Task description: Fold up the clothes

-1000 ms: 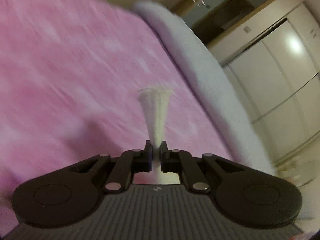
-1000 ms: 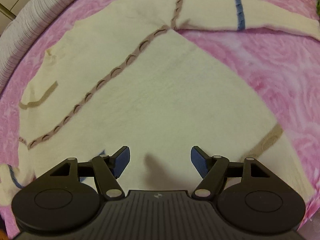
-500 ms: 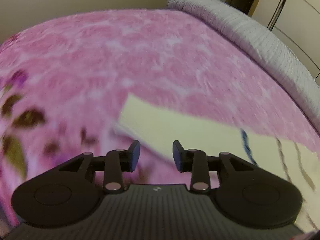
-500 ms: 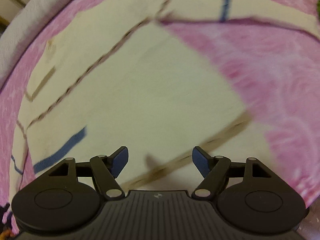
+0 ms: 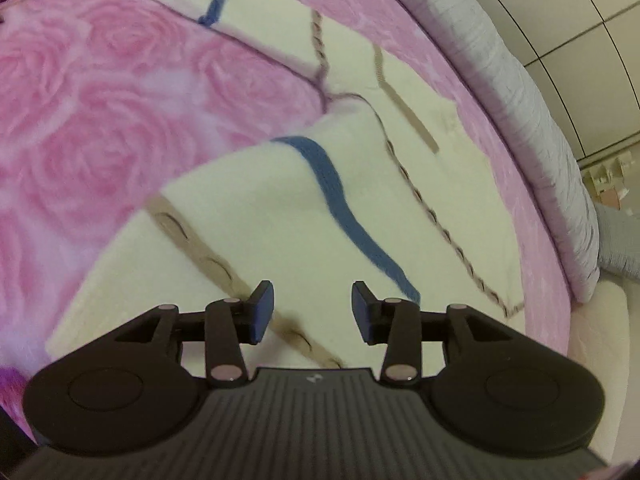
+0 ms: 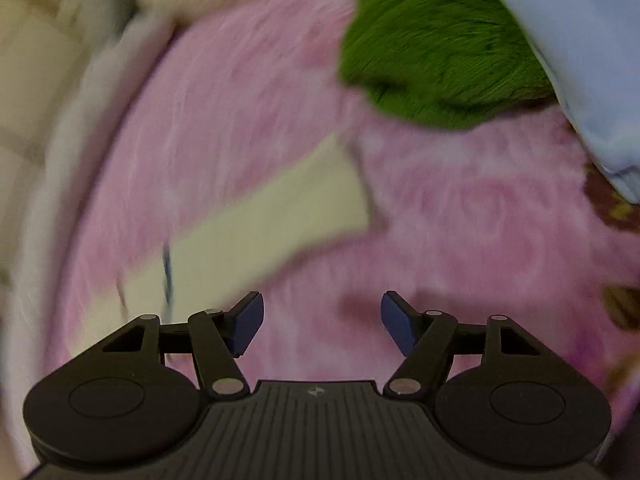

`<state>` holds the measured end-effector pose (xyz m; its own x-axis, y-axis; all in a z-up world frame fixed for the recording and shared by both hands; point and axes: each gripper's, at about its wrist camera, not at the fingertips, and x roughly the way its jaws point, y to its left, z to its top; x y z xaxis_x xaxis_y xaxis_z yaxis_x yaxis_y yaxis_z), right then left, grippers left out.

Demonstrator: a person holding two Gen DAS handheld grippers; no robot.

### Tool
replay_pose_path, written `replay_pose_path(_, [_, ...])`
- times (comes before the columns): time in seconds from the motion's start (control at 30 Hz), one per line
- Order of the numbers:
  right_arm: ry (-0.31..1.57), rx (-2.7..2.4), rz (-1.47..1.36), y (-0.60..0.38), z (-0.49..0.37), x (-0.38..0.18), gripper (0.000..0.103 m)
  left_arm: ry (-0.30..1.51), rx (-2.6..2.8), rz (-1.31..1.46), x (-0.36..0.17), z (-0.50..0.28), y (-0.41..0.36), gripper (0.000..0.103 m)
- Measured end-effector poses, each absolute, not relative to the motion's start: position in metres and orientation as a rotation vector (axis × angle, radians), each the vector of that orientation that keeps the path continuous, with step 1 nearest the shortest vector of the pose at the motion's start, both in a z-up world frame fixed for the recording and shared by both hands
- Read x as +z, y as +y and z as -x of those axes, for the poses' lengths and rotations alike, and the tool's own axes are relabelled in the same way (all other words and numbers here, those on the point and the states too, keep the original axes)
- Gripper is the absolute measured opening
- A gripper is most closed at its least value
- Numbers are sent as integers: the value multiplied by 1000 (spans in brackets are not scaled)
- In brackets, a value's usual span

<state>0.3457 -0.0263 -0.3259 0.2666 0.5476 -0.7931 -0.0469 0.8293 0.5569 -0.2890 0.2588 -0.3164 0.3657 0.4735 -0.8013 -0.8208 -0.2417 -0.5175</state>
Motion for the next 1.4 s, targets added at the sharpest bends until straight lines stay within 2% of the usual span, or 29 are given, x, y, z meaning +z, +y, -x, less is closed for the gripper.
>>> replay_pose_path(0.03, [1249, 423, -505, -28, -357, -333, 69, 356, 1274, 1320, -313, 291, 257, 40])
replay_pose_path(0.07, [1257, 404, -476, -25, -368, -340, 63, 358, 1290, 1314, -311, 293, 254, 40])
replay_pose_path(0.1, [1266, 352, -387, -20, -376, -344, 41, 348, 1312, 1308, -306, 299, 252, 41])
replay_pose_path(0.13, [1272, 311, -311, -15, -382, -346, 30, 332, 1334, 1303, -300, 305, 249, 42])
replay_pose_path(0.17, [1270, 300, -273, -11, -383, -343, 32, 311, 1362, 1297, -296, 314, 247, 46])
replay_pose_path(0.2, [1259, 309, -256, -10, -380, -336, 44, 289, 1390, 1292, -293, 324, 245, 48])
replay_pose_path(0.23, [1250, 329, -232, -8, -375, -330, 69, 272, 1415, 1292, -291, 334, 244, 52])
replay_pose_path(0.27, [1247, 370, -194, -5, -364, -323, 76, 257, 1434, 1298, -293, 345, 242, 52])
replay_pose_path(0.4, [1357, 666, -40, 9, -298, -317, 75, 208, 1473, 1364, -308, 390, 237, 52])
replay_pose_path(0.5, [1505, 886, 22, 19, -232, -325, 74, 154, 1411, 1473, -333, 416, 234, 46])
replay_pose_path(0.57, [1557, 969, 92, 24, -191, -333, 74, 184, 1365, 1501, -346, 423, 232, 45])
replay_pose_path(0.63, [1563, 994, 180, 26, -161, -342, 76, 218, 1312, 1492, -355, 426, 226, 45])
replay_pose_path(0.77, [1471, 1000, 274, 24, -132, -341, 74, 157, 1232, 1509, -367, 426, 215, 40])
replay_pose_path(0.8, [1458, 990, 288, 24, -130, -341, 67, 161, 1176, 1523, -369, 423, 217, 36])
replay_pose_path(0.83, [1448, 972, 302, 24, -130, -341, 53, 201, 1129, 1519, -370, 417, 221, 23])
replay_pose_path(0.87, [1445, 962, 305, 25, -131, -341, 44, 246, 1084, 1513, -371, 411, 225, 7])
replay_pose_path(0.9, [1457, 968, 286, 28, -133, -342, 15, 257, 1069, 1495, -367, 409, 226, 7])
replay_pose_path(0.93, [1474, 972, 262, 30, -135, -341, 6, 263, 1058, 1477, -362, 407, 228, 6])
replay_pose_path(1.0, [1471, 992, 237, 30, -137, -330, 6, 104, 981, 1441, -331, 413, 224, 6])
replay_pose_path(1.07, [1448, 1011, 221, 29, -138, -314, 5, 68, 899, 1334, -289, 411, 218, 5])
replay_pose_path(1.17, [1472, 980, 188, 16, -143, -303, 5, 252, 880, 1128, -260, 403, 204, 6])
replay_pose_path(1.27, [1514, 911, 303, 17, -135, -320, 5, 594, 1005, 1215, -322, 410, 202, 7])
replay_pose_path(1.3, [1540, 874, 369, 22, -130, -332, 7, 650, 1038, 1254, -335, 414, 202, 8])
replay_pose_path(1.37, [1525, 841, 464, 29, -122, -339, 16, 687, 1081, 1301, -344, 420, 201, 14])
replay_pose_path(1.4, [1488, 839, 495, 32, -118, -334, 30, 705, 1101, 1256, -334, 416, 204, 15])
